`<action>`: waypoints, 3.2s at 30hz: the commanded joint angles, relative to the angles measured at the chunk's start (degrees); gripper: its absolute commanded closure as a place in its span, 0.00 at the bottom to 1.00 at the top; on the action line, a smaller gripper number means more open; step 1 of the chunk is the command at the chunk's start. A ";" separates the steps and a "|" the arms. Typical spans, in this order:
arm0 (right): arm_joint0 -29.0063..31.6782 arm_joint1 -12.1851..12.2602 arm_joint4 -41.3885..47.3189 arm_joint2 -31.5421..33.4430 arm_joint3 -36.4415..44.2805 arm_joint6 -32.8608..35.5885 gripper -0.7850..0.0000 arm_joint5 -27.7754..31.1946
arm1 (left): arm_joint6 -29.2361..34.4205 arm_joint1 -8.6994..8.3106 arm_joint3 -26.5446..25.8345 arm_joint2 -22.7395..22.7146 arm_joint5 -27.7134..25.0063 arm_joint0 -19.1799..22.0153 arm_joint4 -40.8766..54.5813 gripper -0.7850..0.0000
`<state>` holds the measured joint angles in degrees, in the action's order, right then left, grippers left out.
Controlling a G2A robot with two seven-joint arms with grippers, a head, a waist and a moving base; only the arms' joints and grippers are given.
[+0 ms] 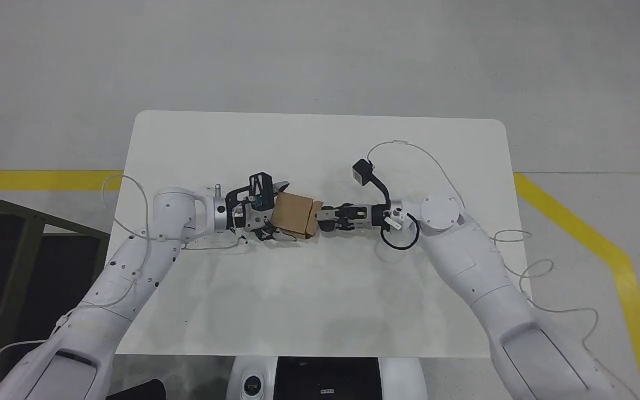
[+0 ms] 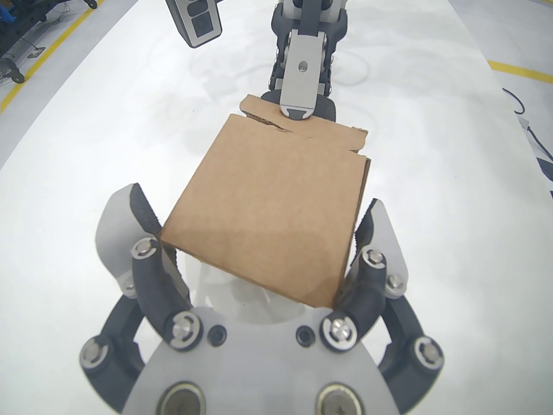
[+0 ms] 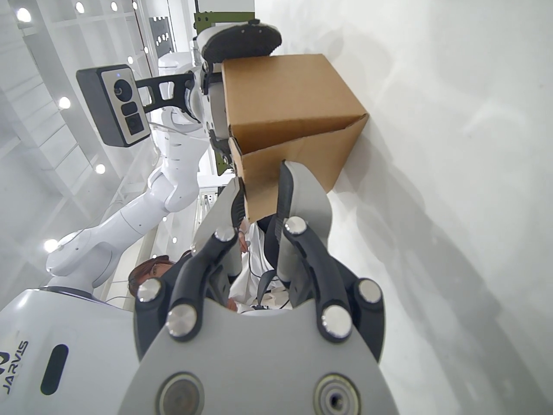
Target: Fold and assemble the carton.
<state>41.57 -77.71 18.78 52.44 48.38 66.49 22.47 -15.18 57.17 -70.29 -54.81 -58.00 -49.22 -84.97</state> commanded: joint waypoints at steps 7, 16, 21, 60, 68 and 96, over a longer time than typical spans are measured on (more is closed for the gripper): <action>-0.18 0.13 -1.46 -0.22 1.41 -0.01 0.91 -1.40 | -0.11 -0.03 -0.23 0.13 0.00 0.04 -0.15 0.00; -1.39 -0.34 -1.97 -1.21 1.84 -0.32 0.92 -2.18 | -0.28 0.00 -0.33 0.15 0.00 0.10 -0.21 0.00; -2.14 -0.78 -1.98 -2.00 1.66 -0.53 0.95 -2.40 | -0.41 0.04 -0.35 0.23 0.00 0.07 -0.19 0.00; 9.97 4.92 -2.81 12.28 18.58 -1.59 0.00 3.81 | -1.27 -3.85 -3.00 -5.44 0.00 -3.14 7.01 0.00; 15.85 6.52 -3.62 17.39 22.28 -5.09 0.00 12.46 | 9.68 -8.44 -7.57 -11.51 0.00 -4.87 25.26 0.00; 19.17 9.97 -40.31 34.98 30.93 -38.68 0.00 24.25 | 36.51 -10.99 -12.10 -23.01 12.60 -3.16 48.87 0.00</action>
<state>60.71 -67.74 -20.32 87.17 79.20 29.37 47.19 21.45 46.17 -82.30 -77.69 -45.62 -52.36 -36.08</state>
